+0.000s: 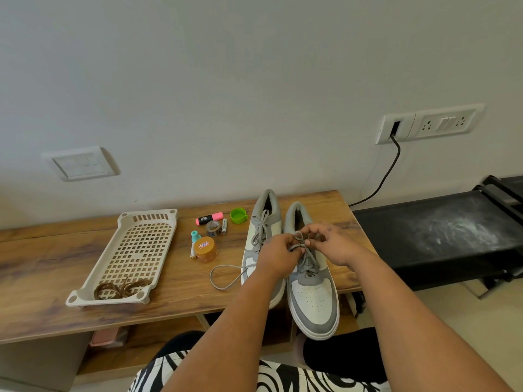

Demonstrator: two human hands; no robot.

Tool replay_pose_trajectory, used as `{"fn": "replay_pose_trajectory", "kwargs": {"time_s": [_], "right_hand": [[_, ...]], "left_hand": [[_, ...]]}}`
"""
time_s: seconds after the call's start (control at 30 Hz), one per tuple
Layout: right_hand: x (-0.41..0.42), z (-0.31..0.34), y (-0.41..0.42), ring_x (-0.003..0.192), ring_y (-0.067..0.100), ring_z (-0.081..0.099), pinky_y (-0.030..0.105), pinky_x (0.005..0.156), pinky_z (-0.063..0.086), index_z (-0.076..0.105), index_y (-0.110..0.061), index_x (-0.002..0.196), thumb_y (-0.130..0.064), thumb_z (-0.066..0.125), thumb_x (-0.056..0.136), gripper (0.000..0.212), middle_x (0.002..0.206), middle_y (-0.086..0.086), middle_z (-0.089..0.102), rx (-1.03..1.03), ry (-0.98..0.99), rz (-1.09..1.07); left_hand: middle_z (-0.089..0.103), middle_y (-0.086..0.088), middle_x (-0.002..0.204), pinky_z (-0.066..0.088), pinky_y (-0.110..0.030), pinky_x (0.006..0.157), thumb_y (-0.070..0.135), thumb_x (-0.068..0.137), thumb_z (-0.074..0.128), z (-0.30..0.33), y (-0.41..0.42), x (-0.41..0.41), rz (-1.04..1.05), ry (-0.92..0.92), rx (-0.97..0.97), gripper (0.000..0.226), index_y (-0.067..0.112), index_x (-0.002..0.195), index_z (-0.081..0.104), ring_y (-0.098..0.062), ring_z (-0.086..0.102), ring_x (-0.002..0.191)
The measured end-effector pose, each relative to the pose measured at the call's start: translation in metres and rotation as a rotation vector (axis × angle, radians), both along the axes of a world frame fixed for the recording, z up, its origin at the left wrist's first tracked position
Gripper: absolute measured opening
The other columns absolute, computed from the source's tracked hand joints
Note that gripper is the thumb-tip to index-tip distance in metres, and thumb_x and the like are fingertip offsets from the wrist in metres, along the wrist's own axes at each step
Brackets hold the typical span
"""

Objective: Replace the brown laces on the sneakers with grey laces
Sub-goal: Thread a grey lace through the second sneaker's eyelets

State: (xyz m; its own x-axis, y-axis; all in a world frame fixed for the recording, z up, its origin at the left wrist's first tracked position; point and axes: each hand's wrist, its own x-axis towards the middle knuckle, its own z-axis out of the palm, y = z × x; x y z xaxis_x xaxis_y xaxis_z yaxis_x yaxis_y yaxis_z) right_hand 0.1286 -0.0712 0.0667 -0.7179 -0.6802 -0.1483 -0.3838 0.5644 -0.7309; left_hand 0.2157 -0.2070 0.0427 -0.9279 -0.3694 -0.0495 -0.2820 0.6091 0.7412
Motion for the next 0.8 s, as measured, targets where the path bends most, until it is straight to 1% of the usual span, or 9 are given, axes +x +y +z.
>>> {"fn": "replay_pose_trajectory", "kwargs": {"time_s": [0.1, 0.17, 0.27, 0.37, 0.47, 0.53, 0.67, 0.73, 0.8], "right_hand": [[0.0, -0.001, 0.001, 0.103, 0.014, 0.053, 0.031, 0.087, 0.045, 0.066, -0.035, 0.099, -0.023, 0.061, 0.094, 0.013, 0.11, -0.002, 0.056, -0.014, 0.005, -0.005], [0.0, -0.003, 0.0, 0.101, 0.013, 0.053, 0.031, 0.086, 0.046, 0.066, -0.03, 0.099, -0.024, 0.061, 0.095, 0.009, 0.109, -0.003, 0.057, -0.028, -0.001, -0.031], [0.001, -0.005, -0.003, 0.097, 0.013, 0.057, 0.034, 0.087, 0.049, 0.064, -0.023, 0.105, -0.023, 0.055, 0.098, 0.011, 0.105, -0.003, 0.062, -0.085, -0.057, -0.118], [0.0, -0.007, -0.004, 0.096, 0.016, 0.06, 0.034, 0.085, 0.051, 0.063, -0.02, 0.107, -0.022, 0.053, 0.099, 0.013, 0.103, 0.001, 0.065, -0.155, -0.13, -0.213], [-0.001, -0.007, -0.005, 0.091, 0.012, 0.061, 0.027, 0.076, 0.05, 0.062, -0.02, 0.106, -0.021, 0.054, 0.099, 0.011, 0.101, 0.001, 0.065, -0.2, -0.172, -0.259], [-0.001, -0.007, -0.006, 0.089, 0.011, 0.06, 0.024, 0.073, 0.048, 0.063, -0.019, 0.105, -0.02, 0.056, 0.098, 0.01, 0.1, 0.001, 0.065, -0.2, -0.155, -0.263], [-0.002, -0.006, -0.005, 0.091, 0.015, 0.06, 0.035, 0.082, 0.051, 0.063, -0.026, 0.108, -0.02, 0.06, 0.095, 0.014, 0.097, 0.0, 0.064, -0.171, -0.121, -0.263], [-0.003, -0.004, -0.002, 0.092, 0.018, 0.061, 0.04, 0.085, 0.052, 0.06, -0.029, 0.111, -0.02, 0.06, 0.095, 0.018, 0.098, 0.002, 0.063, -0.164, -0.105, -0.299], [-0.005, 0.0, 0.004, 0.095, 0.019, 0.061, 0.041, 0.088, 0.053, 0.059, -0.03, 0.112, -0.02, 0.06, 0.095, 0.019, 0.101, 0.001, 0.062, -0.155, -0.087, -0.349]], "left_hand": [[0.055, 0.007, 0.069, 0.038, -0.027, 0.063, 0.028, 0.09, 0.068, 0.0, -0.001, 0.0, 0.003, -0.006, -0.022, 0.017, 0.019, 0.079, 0.059, -0.015, 0.053, 0.072], [0.057, 0.006, 0.07, 0.041, -0.027, 0.064, 0.028, 0.089, 0.069, 0.0, -0.001, 0.0, 0.007, -0.007, -0.015, 0.015, 0.016, 0.083, 0.063, -0.016, 0.054, 0.072], [0.065, 0.004, 0.078, 0.047, -0.028, 0.072, 0.027, 0.088, 0.07, -0.001, -0.001, -0.001, 0.01, -0.002, 0.006, 0.012, 0.015, 0.09, 0.069, -0.014, 0.059, 0.076], [0.061, 0.008, 0.073, 0.046, -0.027, 0.071, 0.024, 0.088, 0.07, 0.0, -0.001, 0.0, 0.01, 0.003, 0.007, 0.009, 0.016, 0.089, 0.07, -0.012, 0.056, 0.073], [0.06, 0.01, 0.071, 0.044, -0.025, 0.069, 0.024, 0.088, 0.07, 0.001, -0.001, 0.0, 0.013, -0.001, 0.001, 0.008, 0.016, 0.089, 0.07, -0.01, 0.054, 0.071], [0.058, 0.012, 0.069, 0.042, -0.025, 0.069, 0.025, 0.088, 0.07, 0.002, -0.001, 0.0, 0.015, -0.012, -0.004, 0.008, 0.017, 0.089, 0.07, -0.01, 0.054, 0.071], [0.061, 0.007, 0.078, 0.045, -0.026, 0.071, 0.029, 0.088, 0.071, 0.008, -0.002, 0.001, 0.001, -0.069, -0.021, 0.016, 0.015, 0.095, 0.068, -0.013, 0.057, 0.077], [0.064, 0.001, 0.084, 0.046, -0.028, 0.072, 0.035, 0.087, 0.071, 0.016, -0.006, 0.003, -0.022, -0.168, 0.004, 0.027, 0.013, 0.1, 0.065, -0.016, 0.057, 0.08], [0.068, -0.002, 0.086, 0.049, -0.031, 0.074, 0.044, 0.091, 0.064, 0.027, -0.013, 0.008, -0.059, -0.281, 0.1, 0.036, 0.01, 0.1, 0.064, -0.016, 0.061, 0.079]]}}
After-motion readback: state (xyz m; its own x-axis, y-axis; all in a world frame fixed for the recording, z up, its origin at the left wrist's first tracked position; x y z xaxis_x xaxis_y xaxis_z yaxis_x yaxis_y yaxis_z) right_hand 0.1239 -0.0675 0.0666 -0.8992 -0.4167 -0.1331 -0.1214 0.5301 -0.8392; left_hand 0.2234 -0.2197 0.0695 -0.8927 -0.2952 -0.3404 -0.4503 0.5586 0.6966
